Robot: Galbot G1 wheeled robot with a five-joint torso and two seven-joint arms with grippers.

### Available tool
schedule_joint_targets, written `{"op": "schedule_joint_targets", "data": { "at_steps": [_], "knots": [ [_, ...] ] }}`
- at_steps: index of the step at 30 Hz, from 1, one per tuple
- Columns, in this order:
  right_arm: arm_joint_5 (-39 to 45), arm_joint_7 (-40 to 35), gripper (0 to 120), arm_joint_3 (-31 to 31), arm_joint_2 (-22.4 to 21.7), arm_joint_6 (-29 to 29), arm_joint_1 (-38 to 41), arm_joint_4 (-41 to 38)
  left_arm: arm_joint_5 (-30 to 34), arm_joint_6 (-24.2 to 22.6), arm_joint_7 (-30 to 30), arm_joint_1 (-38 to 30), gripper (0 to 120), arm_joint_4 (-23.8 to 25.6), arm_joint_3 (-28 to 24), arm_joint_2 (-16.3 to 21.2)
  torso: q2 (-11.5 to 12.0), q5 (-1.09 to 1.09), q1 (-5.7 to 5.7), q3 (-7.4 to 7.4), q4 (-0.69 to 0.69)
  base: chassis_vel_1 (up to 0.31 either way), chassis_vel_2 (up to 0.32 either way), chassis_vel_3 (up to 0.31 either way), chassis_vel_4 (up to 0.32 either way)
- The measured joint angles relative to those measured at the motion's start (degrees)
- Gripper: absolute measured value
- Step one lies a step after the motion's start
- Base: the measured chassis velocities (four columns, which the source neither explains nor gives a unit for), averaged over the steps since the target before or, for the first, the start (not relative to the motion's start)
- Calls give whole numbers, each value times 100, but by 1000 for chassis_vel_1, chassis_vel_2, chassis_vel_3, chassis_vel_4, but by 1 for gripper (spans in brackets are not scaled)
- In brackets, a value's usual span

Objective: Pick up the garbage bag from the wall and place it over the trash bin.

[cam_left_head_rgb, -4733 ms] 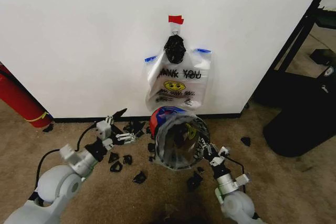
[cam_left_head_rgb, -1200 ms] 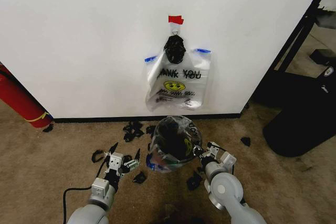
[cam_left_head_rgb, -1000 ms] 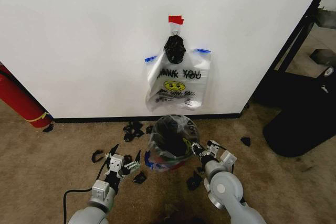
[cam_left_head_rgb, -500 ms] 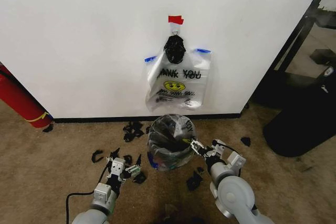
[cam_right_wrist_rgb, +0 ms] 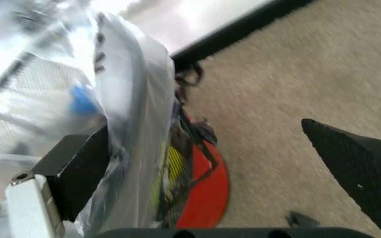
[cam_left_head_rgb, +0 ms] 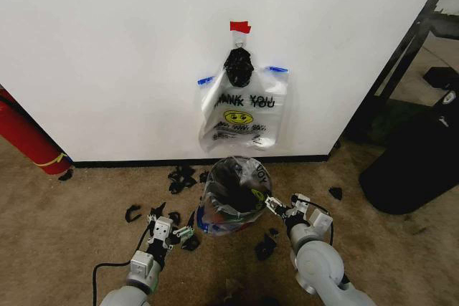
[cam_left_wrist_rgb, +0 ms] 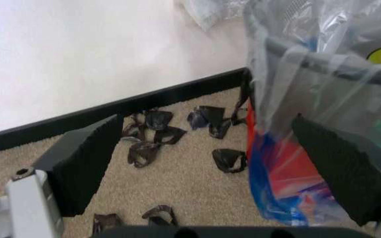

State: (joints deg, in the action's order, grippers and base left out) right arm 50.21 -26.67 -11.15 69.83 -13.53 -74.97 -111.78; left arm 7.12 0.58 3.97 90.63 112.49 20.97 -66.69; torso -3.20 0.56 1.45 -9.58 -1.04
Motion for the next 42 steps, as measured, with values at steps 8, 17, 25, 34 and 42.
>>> {"op": "schedule_joint_targets", "data": {
  "at_steps": [8,17,25,34,42],
  "knots": [
    [-635,2174,100,-166,-171,798,57,709,0,44,2,-24,100,-19,-10,43,0,0,0,0,0,0,0,0,0],
    [-668,5707,100,-864,-234,2005,166,1953,9,178,10,4,100,-99,12,62,0,-1,0,0,0,0,0,0,0],
    [-32,6335,100,-1099,-61,2751,351,2396,-17,252,5,-38,100,-233,-38,9,0,0,0,0,0,0,0,0,0],
    [399,5644,100,-1082,115,3105,496,2440,-16,320,-101,-57,100,-404,-28,-7,0,-1,0,0,0,0,0,0,0],
    [-148,4561,100,-1138,412,3654,93,1003,76,895,-744,-479,100,-1335,-347,-208,0,1,0,0,0,0,0,0,0]
  ]
}}
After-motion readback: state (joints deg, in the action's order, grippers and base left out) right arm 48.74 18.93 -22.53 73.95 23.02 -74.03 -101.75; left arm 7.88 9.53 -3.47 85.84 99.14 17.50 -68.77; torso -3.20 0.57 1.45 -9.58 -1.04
